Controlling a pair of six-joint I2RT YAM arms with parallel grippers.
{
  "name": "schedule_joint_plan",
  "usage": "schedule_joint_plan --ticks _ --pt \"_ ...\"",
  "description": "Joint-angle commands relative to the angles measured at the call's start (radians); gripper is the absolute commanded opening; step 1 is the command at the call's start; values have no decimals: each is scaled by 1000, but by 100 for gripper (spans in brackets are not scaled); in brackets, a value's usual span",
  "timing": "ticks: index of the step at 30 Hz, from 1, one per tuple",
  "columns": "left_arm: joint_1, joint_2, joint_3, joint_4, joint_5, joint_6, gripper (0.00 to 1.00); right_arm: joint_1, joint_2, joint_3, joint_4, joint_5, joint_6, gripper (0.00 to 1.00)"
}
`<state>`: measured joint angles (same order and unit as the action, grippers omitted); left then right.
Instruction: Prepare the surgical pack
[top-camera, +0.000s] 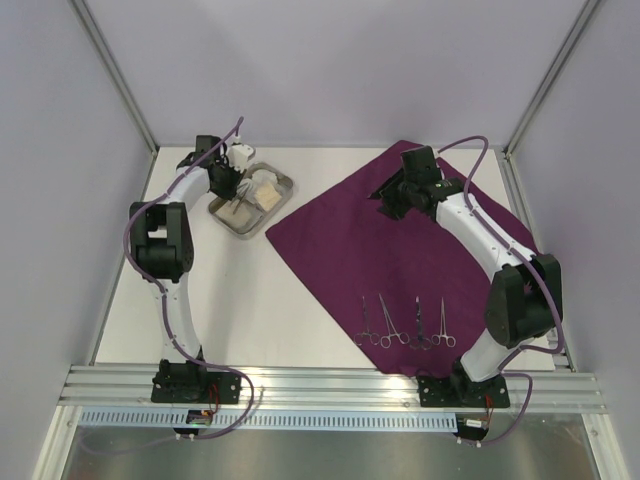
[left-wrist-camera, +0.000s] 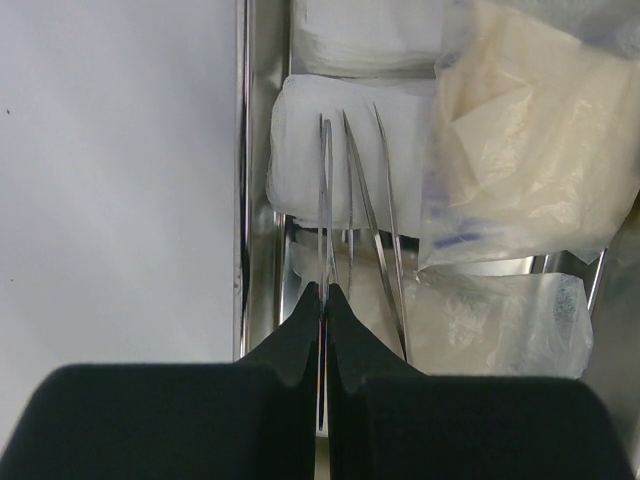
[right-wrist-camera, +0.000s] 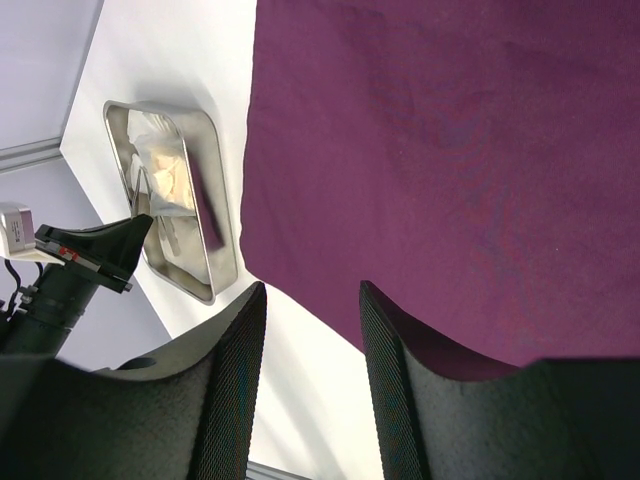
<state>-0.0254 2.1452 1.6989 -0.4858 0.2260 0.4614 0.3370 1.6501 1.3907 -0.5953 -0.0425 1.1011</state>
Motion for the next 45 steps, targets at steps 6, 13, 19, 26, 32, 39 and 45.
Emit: schedule_joint_plan --ticks 6,13,19,26,32,39,45 --pt "5 1 44 26 -5 -36 0 -4 -6 14 -15 16 -14 45" --pt "7 1 44 38 -13 -41 0 -4 -4 14 -15 16 -23 44" --pt "7 31 79 1 -34 -27 0 -6 2 25 -17 13 -27 45" --pt "7 74 142 -68 -45 -20 0 -10 5 31 -26 9 -35 45" --pt "7 85 154 -99 -51 -3 4 -19 2 31 -29 3 -37 45" --pt "7 79 146 -128 -39 19 15 -29 0 30 -29 -2 -40 45" --pt "7 68 153 -135 -34 17 19 -30 5 28 -26 -10 -38 45"
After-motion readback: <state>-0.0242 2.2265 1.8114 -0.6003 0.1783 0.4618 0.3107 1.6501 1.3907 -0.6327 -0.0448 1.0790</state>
